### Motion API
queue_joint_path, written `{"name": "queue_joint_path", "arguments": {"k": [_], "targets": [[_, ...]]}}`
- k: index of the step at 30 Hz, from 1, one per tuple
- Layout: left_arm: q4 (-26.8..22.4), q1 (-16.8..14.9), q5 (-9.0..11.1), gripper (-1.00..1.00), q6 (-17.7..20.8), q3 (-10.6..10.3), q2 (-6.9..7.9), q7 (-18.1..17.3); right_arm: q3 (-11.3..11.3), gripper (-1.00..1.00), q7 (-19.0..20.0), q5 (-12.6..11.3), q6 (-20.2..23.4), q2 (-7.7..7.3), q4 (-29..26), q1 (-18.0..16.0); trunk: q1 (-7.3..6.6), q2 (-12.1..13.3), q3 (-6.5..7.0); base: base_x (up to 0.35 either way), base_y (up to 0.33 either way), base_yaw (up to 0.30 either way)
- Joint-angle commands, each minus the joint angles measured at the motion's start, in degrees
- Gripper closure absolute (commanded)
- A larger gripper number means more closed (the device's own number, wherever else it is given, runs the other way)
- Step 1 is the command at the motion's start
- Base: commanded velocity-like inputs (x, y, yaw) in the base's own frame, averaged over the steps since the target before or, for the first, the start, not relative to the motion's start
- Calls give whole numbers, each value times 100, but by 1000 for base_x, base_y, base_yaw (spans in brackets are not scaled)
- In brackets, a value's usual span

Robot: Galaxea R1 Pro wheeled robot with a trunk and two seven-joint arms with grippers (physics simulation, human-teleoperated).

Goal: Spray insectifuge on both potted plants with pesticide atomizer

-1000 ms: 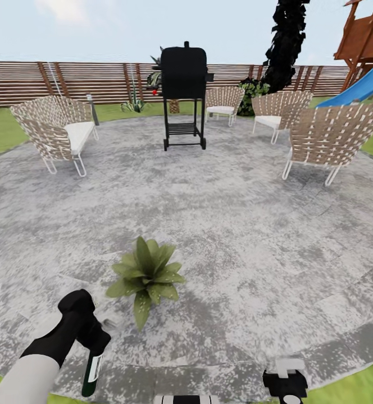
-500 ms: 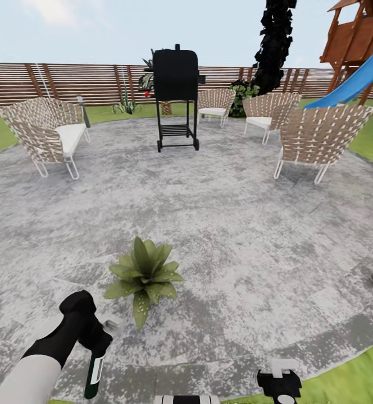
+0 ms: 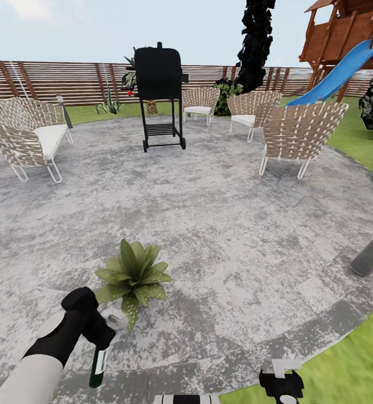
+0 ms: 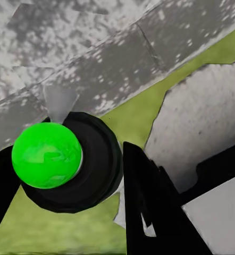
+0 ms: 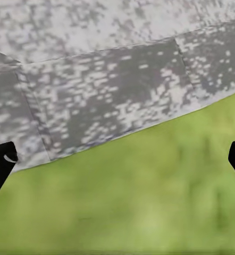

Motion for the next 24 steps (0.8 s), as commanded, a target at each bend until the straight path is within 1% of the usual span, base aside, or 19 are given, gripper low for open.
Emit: {"name": "queue_joint_path", "arguments": {"k": [1, 4, 9, 11, 15, 18, 19, 22, 23, 24], "targets": [[-11, 35, -59, 100, 64, 18, 36, 40, -48, -100, -14, 59, -25, 2, 10, -6, -1, -2, -5, -94, 61, -3], [-24, 82, -48, 100, 78, 31, 121, 300, -41, -100, -12, 71, -20, 8, 23, -3, -1, -2, -5, -220, 111, -1], [-75, 55, 17, 100, 86, 32, 126, 281, -36, -100, 8, 95, -16, 12, 49, -4, -1, -2, -5, -103, 245, 0], [-374, 15, 20, 100, 86, 30, 131, 93, -32, -100, 10, 102, -16, 21, 47, -6, -1, -2, -5, 91, 298, 0], [-667, -11, 16, 100, 62, 22, 139, -366, -31, -100, 4, 94, -23, 13, 49, -4, -1, -2, -5, 193, 288, 0], [-762, -17, 9, 100, 56, 21, 163, -492, -37, -100, -6, 83, -24, -2, 49, -2, -1, -2, -5, 254, 244, 0], [-867, -15, 8, 100, 56, 20, 171, -508, -38, -100, -9, 80, -25, -8, 51, -4, -1, -2, -5, 294, 180, -33], [-1033, -19, 0, 100, 61, 19, 170, -563, -39, -100, -8, 75, -25, -13, 54, -2, -1, -2, -5, 321, 115, -182], [-1048, -23, -20, 100, 60, 11, 170, -634, -39, -100, -7, 76, -25, -17, 54, -3, -1, -2, -5, 330, 91, -237], [-1064, -53, -57, 100, 35, -8, 176, -889, -39, -100, -11, 78, -25, -20, 55, -3, -1, -2, -5, 333, 84, -253]]}}
